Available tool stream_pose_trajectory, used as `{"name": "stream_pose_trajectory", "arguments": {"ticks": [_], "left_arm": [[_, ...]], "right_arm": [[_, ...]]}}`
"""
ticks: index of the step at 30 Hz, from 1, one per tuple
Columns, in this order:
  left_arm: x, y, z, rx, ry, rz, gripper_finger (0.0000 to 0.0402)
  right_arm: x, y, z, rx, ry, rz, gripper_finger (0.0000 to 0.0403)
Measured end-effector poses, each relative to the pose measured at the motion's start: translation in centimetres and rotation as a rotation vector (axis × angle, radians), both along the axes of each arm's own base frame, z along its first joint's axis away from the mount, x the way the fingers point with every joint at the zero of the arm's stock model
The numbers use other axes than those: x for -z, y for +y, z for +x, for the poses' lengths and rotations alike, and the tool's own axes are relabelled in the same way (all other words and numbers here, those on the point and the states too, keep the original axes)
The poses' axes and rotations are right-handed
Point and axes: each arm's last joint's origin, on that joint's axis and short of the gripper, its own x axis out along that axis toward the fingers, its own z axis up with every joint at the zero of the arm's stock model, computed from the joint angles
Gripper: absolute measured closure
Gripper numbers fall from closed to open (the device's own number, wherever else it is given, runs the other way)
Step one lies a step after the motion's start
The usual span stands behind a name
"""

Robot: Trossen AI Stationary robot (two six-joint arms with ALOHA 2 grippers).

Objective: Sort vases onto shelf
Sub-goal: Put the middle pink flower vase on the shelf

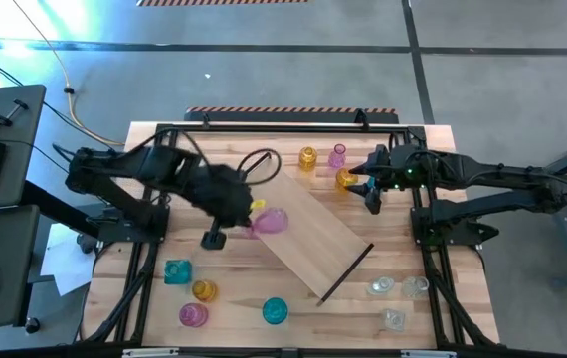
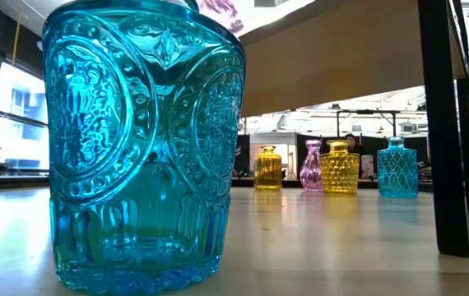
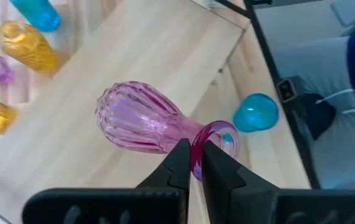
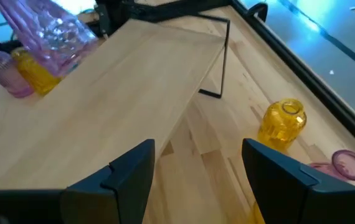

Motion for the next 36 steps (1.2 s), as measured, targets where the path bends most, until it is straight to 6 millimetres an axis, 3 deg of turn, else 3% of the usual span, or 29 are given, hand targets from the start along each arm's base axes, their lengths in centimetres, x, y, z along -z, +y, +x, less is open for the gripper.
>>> {"name": "stream_pose_trajectory", "arguments": {"ticks": [5,12,16,24,30,36], "left_arm": [[0.1,1.3,2.1,0.065,-0.077,-0.089,0.0392],[1.8,2.1,4.1,0.088,-0.022,-0.118,0.0392],[2.7,2.5,5.1,0.109,-0.004,-0.121,0.0392],[3.6,3.2,6.2,0.125,-0.003,-0.111,0.0392],[3.5,3.4,6.3,0.128,-0.015,-0.104,0.0392],[3.5,3.4,6.3,0.128,-0.013,-0.105,0.0392]], "right_arm": [[0.8,-0.1,1.0,-0.009,0.051,-0.008,0.0174],[1.1,-0.2,2.0,-0.024,0.043,-0.033,0.0182],[1.3,-0.3,2.2,-0.034,0.058,-0.046,0.0229],[1.4,-0.3,2.3,-0.034,0.068,-0.045,0.039],[1.5,0.0,2.5,-0.031,0.06,-0.001,0.0388],[1.5,1.7,3.8,-0.126,0.007,0.021,0.0399]]}}
